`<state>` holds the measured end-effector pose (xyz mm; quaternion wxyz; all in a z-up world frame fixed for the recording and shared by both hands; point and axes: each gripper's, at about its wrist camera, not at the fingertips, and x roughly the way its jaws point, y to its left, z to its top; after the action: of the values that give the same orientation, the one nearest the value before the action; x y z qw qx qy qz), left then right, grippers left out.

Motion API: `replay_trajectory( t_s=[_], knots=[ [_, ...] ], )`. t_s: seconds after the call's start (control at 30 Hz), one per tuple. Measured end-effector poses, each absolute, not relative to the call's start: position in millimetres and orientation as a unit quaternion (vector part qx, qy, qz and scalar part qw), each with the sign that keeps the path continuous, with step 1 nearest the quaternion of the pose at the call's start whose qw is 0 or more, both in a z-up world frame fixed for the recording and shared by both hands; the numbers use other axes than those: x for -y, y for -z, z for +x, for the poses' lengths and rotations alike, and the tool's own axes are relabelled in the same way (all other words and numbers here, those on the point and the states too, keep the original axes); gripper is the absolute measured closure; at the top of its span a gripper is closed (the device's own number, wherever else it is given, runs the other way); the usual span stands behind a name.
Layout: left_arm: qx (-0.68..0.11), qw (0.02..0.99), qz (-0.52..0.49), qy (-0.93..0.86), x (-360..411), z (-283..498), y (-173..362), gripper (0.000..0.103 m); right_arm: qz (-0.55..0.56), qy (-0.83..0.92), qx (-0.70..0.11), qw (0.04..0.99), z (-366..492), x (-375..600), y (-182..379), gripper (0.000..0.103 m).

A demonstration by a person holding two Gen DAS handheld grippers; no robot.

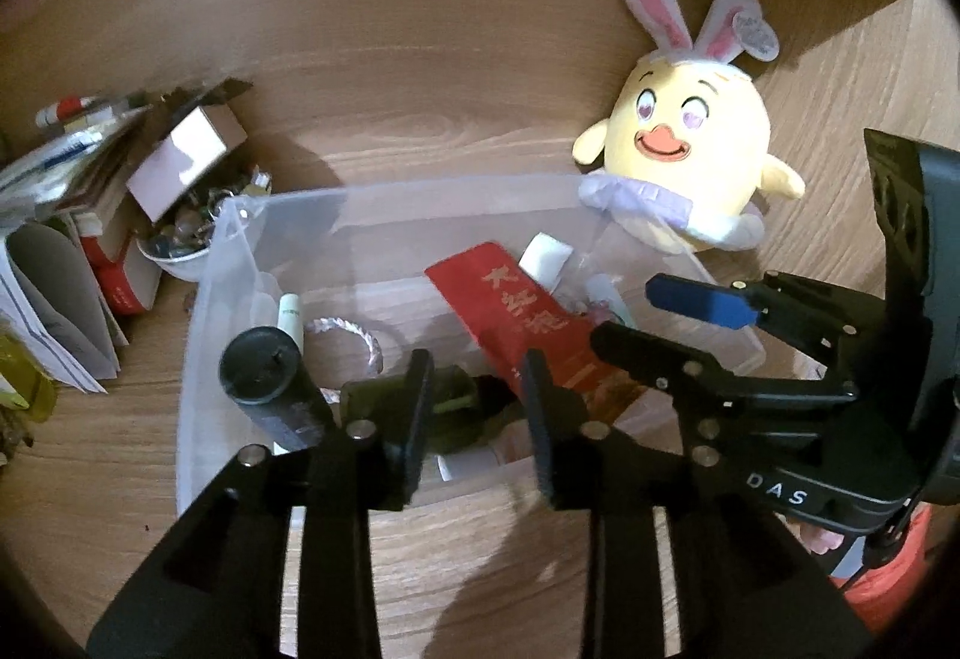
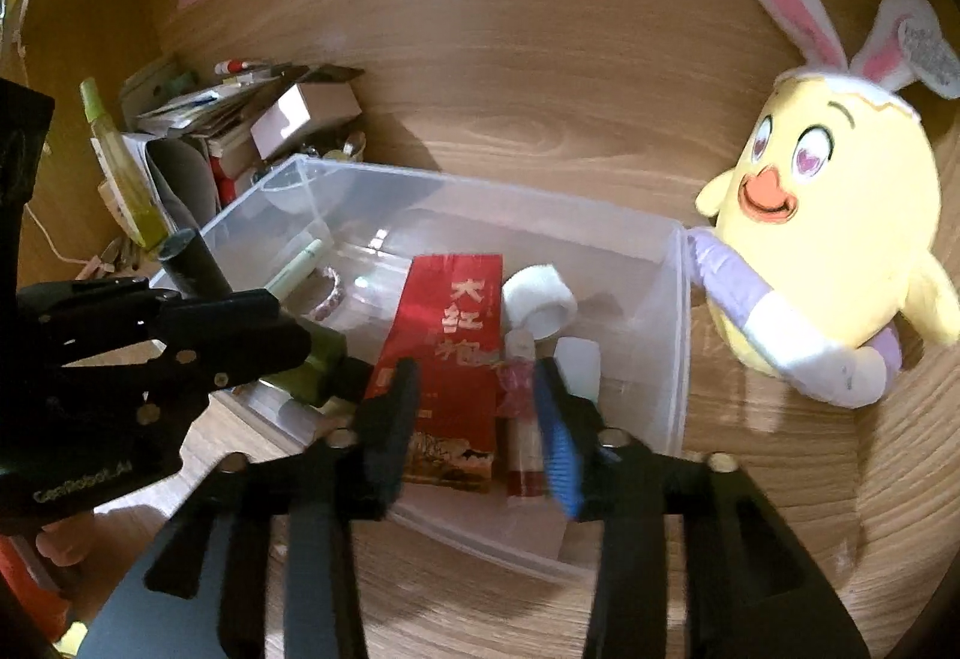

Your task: Organize objects

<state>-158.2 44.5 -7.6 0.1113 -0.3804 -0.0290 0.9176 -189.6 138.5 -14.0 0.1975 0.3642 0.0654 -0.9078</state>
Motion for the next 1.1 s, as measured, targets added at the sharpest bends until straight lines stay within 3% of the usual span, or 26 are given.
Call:
replay_trajectory(
  t_s=[0.07, 0.2, 0.73, 1.0, 1.1],
  knots=[
    [0.028, 0.111, -0.376, -0.92, -44.9, -154.6, 2.4, 0.07, 0.357, 0.911, -0.064, 0.197, -187.2, -139.0, 9.1, 0.052],
    [0.025, 0.104, -0.366, -0.925, -44.0, -146.2, -5.4, 0.054, 0.349, 0.914, -0.055, 0.197, -183.2, -142.6, 0.4, 0.04],
    [0.034, 0.051, -0.33, -0.942, -21.0, -106.3, -24.4, 0.022, 0.315, 0.927, -0.065, 0.192, -143.2, -150.6, -22.3, 0.018],
    [0.025, 0.028, -0.308, -0.951, -15.2, -82.9, -28.6, 0.011, 0.298, 0.932, -0.067, 0.193, -120.1, -148.2, -27.1, 0.001],
    [0.02, 0.025, -0.307, -0.951, -15.1, -75.1, -28.0, 0.009, 0.295, 0.933, -0.068, 0.194, -113.9, -146.5, -26.8, 0.001]
  ],
)
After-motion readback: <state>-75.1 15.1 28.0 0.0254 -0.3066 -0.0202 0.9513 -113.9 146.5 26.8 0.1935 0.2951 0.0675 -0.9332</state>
